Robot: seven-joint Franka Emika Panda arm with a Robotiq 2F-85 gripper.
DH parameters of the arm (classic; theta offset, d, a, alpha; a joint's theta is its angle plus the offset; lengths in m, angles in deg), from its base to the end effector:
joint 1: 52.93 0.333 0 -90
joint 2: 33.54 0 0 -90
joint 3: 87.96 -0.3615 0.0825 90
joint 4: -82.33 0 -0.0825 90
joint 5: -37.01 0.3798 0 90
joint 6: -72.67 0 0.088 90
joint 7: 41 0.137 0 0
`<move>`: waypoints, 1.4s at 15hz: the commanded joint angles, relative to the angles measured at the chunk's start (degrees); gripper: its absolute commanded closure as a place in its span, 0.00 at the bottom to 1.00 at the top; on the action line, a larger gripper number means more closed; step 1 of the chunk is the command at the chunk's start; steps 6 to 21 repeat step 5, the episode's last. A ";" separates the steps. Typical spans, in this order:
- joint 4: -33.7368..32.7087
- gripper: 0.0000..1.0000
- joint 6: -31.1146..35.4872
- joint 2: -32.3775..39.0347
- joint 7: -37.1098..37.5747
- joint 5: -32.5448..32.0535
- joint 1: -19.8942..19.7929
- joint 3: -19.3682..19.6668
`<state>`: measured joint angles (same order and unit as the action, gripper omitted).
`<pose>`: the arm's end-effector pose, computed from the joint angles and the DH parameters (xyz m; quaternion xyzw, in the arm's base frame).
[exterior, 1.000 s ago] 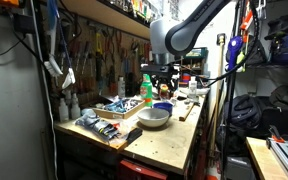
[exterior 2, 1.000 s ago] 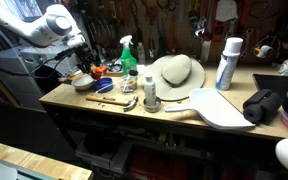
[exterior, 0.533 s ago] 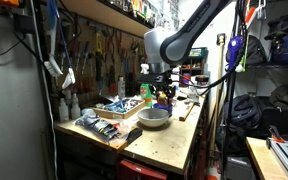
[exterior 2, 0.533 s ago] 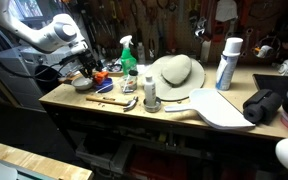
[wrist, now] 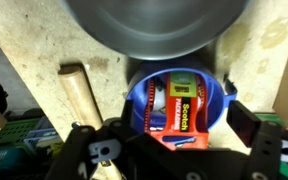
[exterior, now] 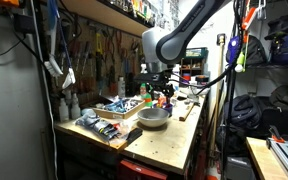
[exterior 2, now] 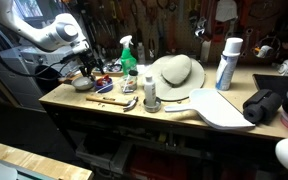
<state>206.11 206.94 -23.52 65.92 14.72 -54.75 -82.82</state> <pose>0.5606 -0.0816 0.3376 0.6477 -0.7476 0.1145 0.0917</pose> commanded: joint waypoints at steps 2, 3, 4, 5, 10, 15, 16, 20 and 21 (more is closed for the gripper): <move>5.96 0.00 5.33 -10.15 -14.41 13.82 -0.68 -1.53; 7.06 0.00 4.70 -12.09 -18.83 15.94 -0.40 -1.84; 7.41 0.00 3.90 -13.04 -22.91 18.59 -0.05 -2.23; 2.95 0.00 3.63 -8.30 -16.94 14.54 -0.21 -1.50; 2.95 0.00 3.63 -8.30 -16.94 14.54 -0.21 -1.50; 2.95 0.00 3.63 -8.30 -16.94 14.54 -0.21 -1.50; 2.95 0.00 3.63 -8.30 -16.94 14.54 -0.21 -1.50; 2.95 0.00 3.63 -8.30 -16.94 14.54 -0.21 -1.50; 2.95 0.00 3.63 -8.30 -16.94 14.54 -0.21 -1.50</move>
